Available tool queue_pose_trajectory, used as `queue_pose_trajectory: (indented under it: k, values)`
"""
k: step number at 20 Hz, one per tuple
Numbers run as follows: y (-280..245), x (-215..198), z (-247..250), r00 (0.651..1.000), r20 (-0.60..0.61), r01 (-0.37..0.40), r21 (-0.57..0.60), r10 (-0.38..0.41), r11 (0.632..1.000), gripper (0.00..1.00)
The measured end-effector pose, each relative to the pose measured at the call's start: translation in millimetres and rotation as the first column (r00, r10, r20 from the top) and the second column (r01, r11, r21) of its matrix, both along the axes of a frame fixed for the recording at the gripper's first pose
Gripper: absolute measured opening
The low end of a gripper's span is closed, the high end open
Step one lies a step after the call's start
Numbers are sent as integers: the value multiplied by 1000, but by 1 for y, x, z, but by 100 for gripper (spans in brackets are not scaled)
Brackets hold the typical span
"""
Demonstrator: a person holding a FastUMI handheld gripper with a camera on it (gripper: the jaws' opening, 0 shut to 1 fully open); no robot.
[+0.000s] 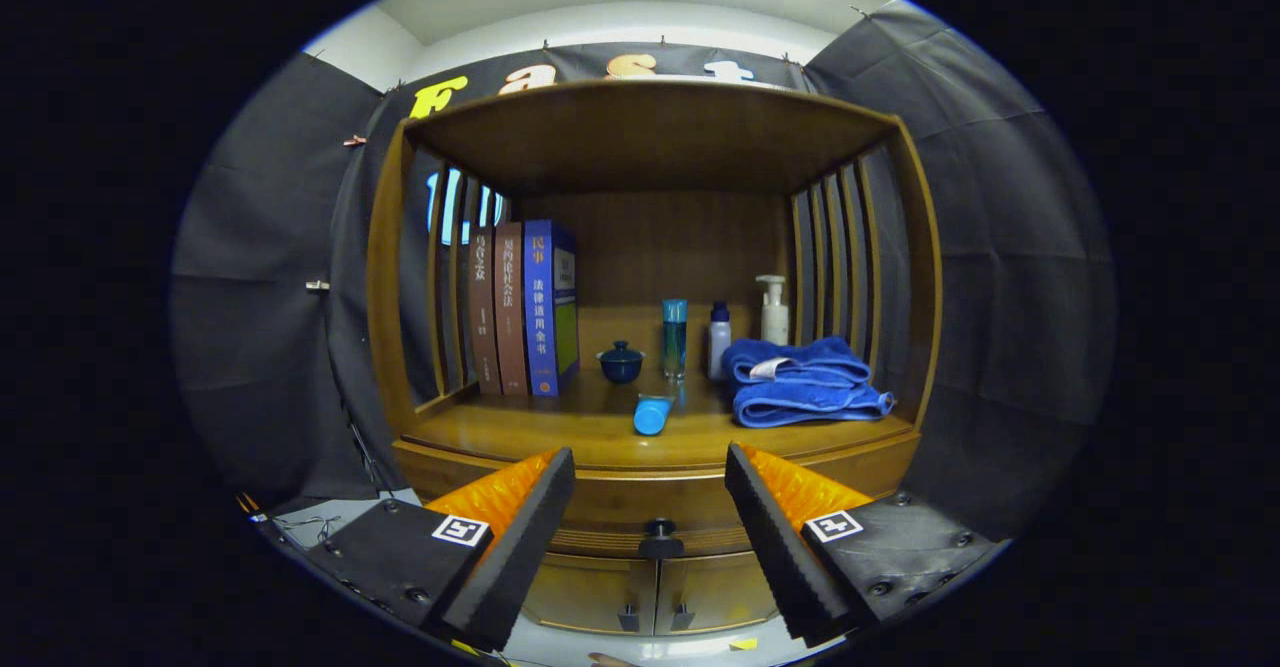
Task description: Pull open the drawer, take out the items inside it, and place them on the countertop above the cabinet.
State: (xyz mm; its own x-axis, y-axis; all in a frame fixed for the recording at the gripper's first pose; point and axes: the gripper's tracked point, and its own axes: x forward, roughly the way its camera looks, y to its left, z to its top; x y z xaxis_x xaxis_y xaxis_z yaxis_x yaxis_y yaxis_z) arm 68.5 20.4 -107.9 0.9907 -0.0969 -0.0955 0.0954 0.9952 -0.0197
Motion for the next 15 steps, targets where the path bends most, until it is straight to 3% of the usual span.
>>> queue_pose_trajectory:
  k: [8, 15]
  values:
    - [9, -58, 63, 1000, 12, -5, -32, 5, 999, 99]
    - [21, -92, 86, 1000, -11, -8, -27, 8, 1000, 100]
